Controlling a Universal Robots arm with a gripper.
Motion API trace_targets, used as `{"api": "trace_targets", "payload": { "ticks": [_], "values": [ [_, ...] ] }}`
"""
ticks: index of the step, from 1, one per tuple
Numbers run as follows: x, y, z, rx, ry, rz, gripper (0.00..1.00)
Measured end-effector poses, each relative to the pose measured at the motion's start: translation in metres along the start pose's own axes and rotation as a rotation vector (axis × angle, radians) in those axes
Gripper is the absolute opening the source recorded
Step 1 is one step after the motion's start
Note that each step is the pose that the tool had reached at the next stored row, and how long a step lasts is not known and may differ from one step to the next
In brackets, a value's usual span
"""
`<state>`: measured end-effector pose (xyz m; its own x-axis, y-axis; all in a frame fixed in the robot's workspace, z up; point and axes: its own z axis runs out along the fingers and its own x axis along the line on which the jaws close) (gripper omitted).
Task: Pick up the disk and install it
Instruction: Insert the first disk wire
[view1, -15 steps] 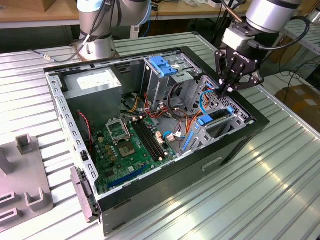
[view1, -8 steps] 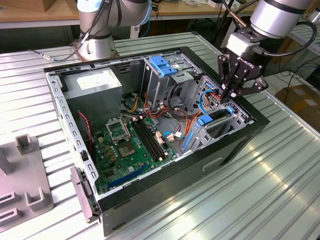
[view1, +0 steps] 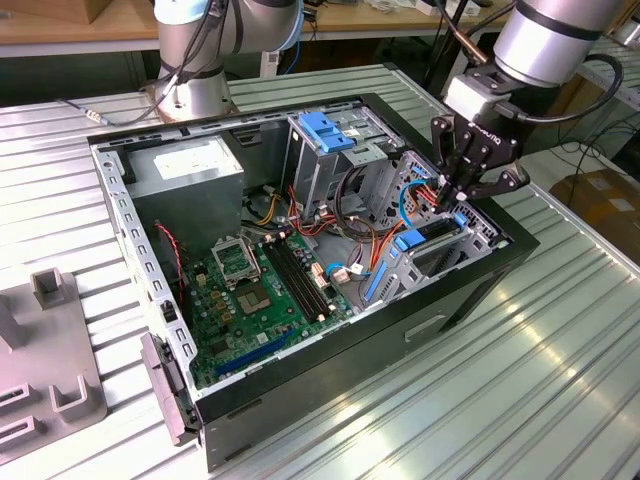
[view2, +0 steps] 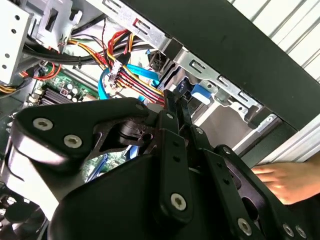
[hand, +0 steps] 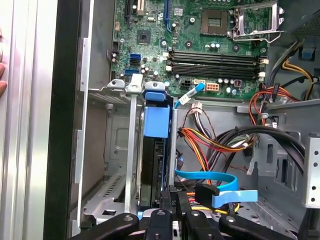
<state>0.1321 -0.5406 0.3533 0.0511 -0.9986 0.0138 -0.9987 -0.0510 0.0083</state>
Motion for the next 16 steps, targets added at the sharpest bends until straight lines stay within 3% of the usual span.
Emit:
{"api": "trace_targets", "payload": {
  "ticks": [6,16],
  "values": [
    [0.0009,0.0054,0.0017,-0.0001,-0.0003,0.002,0.17],
    [0.0044,0.0058,0.0041,-0.0006,0.0030,0.029,0.17]
  ]
}}
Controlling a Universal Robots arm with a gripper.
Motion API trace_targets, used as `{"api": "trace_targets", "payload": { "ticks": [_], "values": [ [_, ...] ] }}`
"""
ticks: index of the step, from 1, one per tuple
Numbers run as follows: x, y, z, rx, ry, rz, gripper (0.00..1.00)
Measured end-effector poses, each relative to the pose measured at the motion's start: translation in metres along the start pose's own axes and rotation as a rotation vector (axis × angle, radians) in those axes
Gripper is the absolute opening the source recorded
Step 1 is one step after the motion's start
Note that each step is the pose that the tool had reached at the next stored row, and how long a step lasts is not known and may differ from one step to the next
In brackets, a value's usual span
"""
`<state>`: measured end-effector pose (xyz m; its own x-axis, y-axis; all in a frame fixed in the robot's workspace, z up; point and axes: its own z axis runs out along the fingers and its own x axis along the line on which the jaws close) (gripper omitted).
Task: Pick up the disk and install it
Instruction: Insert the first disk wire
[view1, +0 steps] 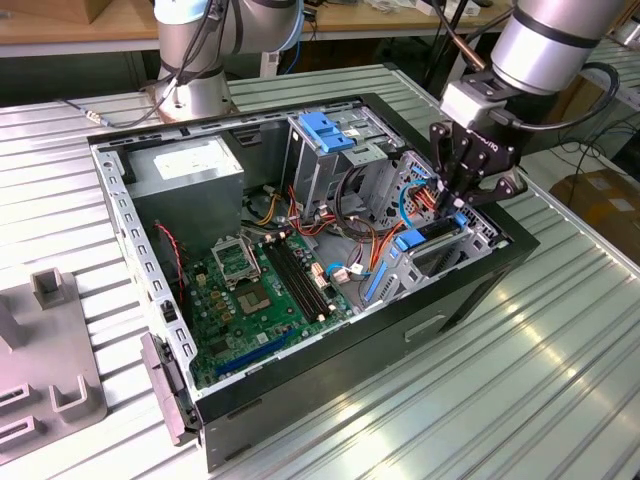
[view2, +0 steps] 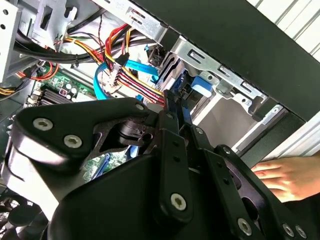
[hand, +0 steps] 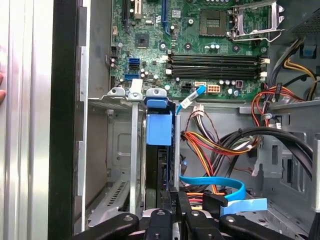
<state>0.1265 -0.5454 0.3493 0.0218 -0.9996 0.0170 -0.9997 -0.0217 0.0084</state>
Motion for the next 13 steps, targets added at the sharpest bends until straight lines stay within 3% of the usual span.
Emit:
{"api": "trace_targets", "payload": {
  "ticks": [13],
  "values": [
    [0.0046,0.0004,0.0022,0.0038,0.0001,0.001,0.17]
  ]
}}
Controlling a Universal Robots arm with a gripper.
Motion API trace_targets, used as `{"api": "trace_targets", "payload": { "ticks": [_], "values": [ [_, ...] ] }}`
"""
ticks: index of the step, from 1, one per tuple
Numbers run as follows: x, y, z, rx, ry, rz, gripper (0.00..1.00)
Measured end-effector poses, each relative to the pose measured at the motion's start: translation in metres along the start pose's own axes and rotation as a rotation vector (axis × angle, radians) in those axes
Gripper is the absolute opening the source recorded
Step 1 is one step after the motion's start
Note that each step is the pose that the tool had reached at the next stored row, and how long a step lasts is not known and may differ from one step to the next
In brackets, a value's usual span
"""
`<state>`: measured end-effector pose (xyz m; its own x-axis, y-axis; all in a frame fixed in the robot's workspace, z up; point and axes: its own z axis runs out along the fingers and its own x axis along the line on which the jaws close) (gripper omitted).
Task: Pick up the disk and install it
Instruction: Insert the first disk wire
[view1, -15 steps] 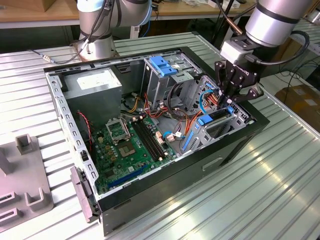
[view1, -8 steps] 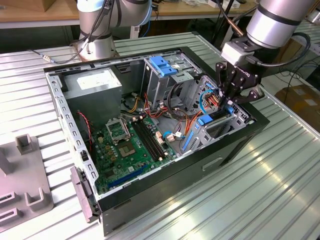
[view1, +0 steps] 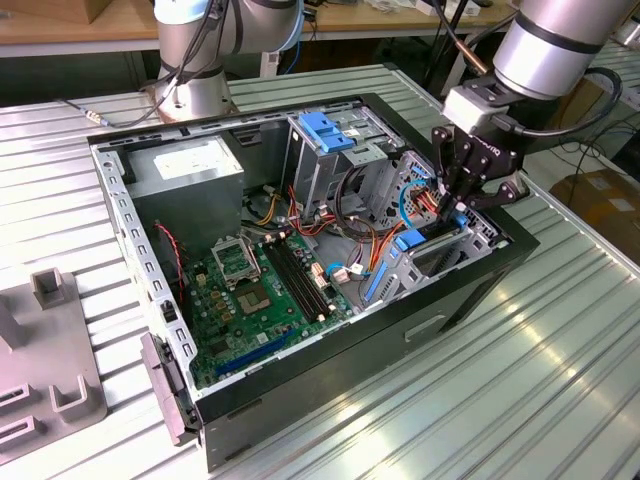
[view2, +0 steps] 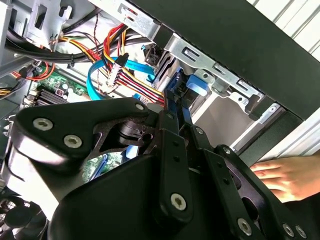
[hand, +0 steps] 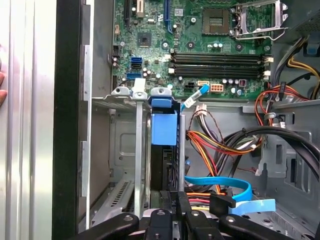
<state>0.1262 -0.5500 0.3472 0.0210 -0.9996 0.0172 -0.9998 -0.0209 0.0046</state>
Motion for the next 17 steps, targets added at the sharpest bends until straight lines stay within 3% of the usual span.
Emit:
{"api": "trace_targets", "payload": {
  "ticks": [11,17],
  "values": [
    [0.0003,0.0008,0.0016,0.0013,0.0007,0.005,0.17],
    [0.0003,0.0008,0.0059,0.0011,0.0005,0.010,0.17]
  ]
}}
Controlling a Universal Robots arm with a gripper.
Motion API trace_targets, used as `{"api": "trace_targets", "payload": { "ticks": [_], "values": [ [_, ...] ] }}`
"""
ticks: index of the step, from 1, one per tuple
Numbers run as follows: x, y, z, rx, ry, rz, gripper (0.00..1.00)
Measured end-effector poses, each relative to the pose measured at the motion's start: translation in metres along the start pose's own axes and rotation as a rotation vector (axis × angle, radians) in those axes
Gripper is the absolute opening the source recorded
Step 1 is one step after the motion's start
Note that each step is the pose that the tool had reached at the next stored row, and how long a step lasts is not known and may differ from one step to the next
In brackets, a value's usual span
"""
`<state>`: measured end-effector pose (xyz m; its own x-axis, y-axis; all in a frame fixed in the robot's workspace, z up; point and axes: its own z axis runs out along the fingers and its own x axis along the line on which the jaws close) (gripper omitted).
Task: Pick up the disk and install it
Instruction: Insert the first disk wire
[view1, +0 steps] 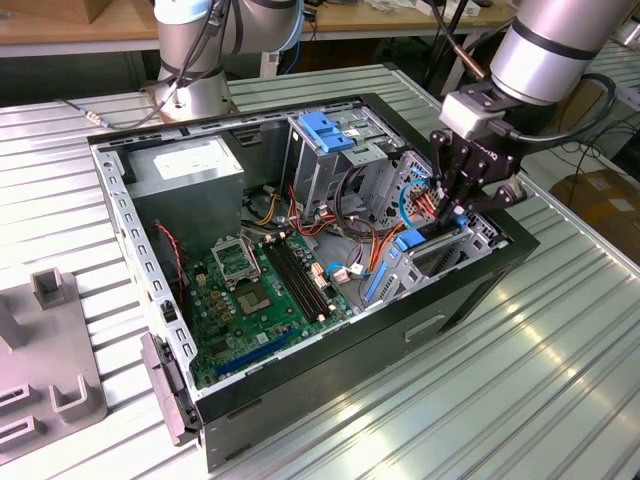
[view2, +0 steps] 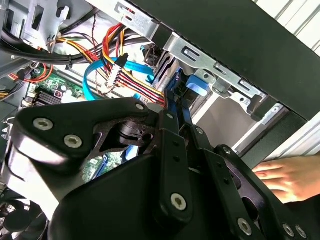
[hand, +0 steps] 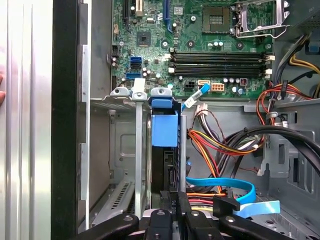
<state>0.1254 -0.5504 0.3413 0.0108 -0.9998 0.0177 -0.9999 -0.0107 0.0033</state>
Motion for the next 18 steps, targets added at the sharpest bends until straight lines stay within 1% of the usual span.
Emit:
{"api": "trace_targets", "payload": {
  "ticks": [1,6,8,9,10,11,12,13,17,18],
  "values": [
    [0.0000,0.0000,0.0012,0.0000,0.0004,0.001,0.17],
    [0.0000,0.0000,0.0014,0.0000,0.0002,0.001,0.17],
    [0.0000,0.0000,0.0016,0.0000,-0.0009,0.001,0.18],
    [0.0001,0.0000,0.0010,0.0000,-0.0006,0.001,0.18],
    [0.0001,0.0000,-0.0005,0.0000,-0.0004,0.001,0.24],
    [0.0001,0.0000,-0.0024,0.0000,-0.0005,0.001,0.24],
    [0.0002,0.0000,-0.0073,0.0001,-0.0005,0.001,0.24],
    [0.0002,0.0000,-0.0103,0.0002,-0.0001,0.001,0.24],
    [0.0002,0.0001,-0.0102,0.0003,-0.0002,0.001,0.23],
    [0.0002,0.0001,-0.0102,0.0003,-0.0002,0.001,0.16]
  ]
}}
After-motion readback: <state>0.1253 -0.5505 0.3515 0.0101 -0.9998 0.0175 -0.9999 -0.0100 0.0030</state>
